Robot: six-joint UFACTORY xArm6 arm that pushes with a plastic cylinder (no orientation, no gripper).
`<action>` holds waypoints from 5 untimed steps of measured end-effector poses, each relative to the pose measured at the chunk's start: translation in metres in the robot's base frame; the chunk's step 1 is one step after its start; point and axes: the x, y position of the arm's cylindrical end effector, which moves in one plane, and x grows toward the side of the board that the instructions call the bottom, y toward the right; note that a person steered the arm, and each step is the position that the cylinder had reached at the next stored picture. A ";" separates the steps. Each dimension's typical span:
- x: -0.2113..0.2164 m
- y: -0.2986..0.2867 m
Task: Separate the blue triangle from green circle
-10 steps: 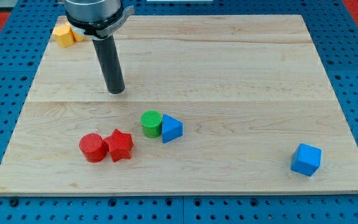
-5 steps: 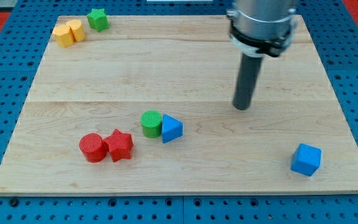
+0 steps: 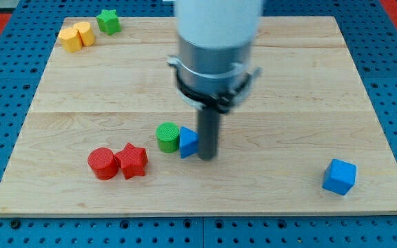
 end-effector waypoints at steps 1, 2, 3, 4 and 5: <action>-0.036 -0.042; -0.041 -0.087; -0.059 -0.094; -0.075 -0.127; -0.090 -0.176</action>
